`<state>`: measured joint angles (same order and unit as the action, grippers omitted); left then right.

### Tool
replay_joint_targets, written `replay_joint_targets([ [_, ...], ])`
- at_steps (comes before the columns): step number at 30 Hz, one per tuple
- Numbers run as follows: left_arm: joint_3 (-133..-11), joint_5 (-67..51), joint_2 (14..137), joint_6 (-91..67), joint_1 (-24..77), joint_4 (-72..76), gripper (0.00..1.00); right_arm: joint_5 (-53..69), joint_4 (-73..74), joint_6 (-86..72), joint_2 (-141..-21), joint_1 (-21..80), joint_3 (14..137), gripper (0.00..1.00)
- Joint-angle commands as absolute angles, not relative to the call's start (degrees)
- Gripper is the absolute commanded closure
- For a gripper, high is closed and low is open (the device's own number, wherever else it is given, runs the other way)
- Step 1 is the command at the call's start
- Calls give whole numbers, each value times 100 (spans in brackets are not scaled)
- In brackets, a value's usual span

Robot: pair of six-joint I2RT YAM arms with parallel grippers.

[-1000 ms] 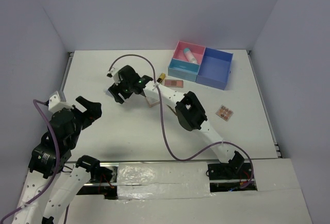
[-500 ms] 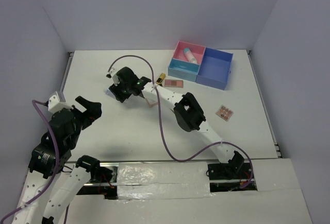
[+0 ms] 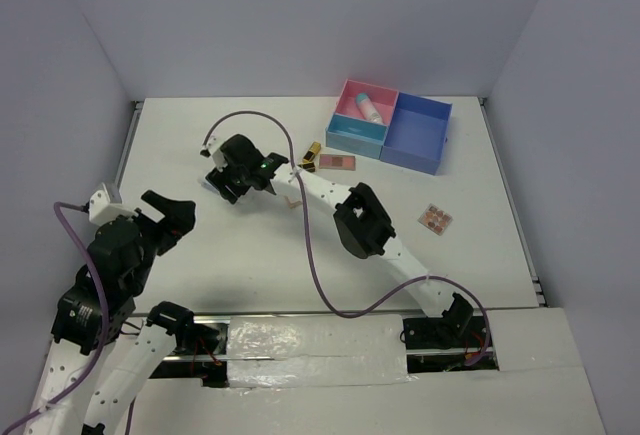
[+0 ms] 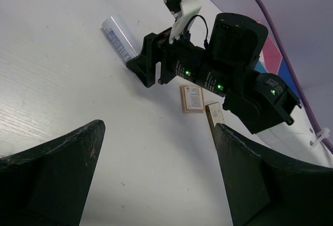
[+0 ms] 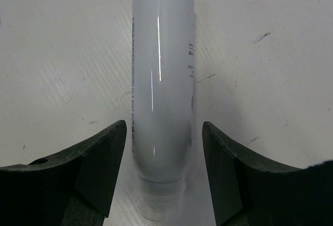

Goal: Organize the makeup

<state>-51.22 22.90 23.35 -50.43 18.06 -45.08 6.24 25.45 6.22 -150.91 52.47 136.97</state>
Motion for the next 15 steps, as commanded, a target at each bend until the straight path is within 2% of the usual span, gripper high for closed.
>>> replay_joint_targets([
  [1, -5238, 2215, 2189, -5255, 1775, -4456, 1, 519, 2663, 747, -15179, 5326, 14001, 33],
  [9, -5107, 2188, 2013, -5361, 1775, -4456, 1, 527, 2795, 940, -15249, 5414, 14062, 37],
  [12, -5115, 2197, 2013, -5353, 1775, -4491, 1, 554, 2769, 958, -15231, 5414, 14027, 48],
  [13, -5107, 2197, 2004, -5353, 1775, -4500, 1, 571, 2769, 958, -15223, 5414, 14019, 55],
  [15, -5089, 2197, 1995, -5353, 1784, -4474, 1, 615, 2777, 984, -15231, 5414, 14019, 59],
])
